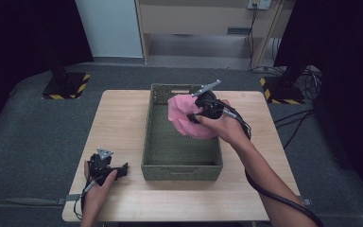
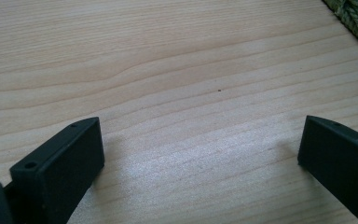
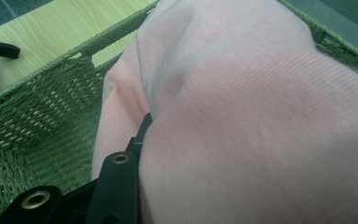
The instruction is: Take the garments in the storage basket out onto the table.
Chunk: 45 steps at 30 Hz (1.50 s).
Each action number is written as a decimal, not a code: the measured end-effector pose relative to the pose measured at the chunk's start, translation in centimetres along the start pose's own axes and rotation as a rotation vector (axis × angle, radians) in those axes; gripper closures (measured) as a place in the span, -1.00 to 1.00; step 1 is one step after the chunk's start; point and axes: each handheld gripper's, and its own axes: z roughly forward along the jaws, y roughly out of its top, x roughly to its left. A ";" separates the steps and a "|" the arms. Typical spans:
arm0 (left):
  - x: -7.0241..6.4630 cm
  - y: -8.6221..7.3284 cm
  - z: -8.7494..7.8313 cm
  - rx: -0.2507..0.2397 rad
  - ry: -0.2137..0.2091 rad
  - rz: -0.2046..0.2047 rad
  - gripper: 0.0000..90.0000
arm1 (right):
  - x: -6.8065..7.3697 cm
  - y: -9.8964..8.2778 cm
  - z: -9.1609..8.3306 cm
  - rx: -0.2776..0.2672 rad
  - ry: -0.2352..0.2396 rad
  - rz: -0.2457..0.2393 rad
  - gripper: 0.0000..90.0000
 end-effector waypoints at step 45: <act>0.0 0.0 0.0 -0.001 0.000 -0.001 -1.00 | -5.0 -2.8 -6.8 0.010 -0.052 0.044 0.27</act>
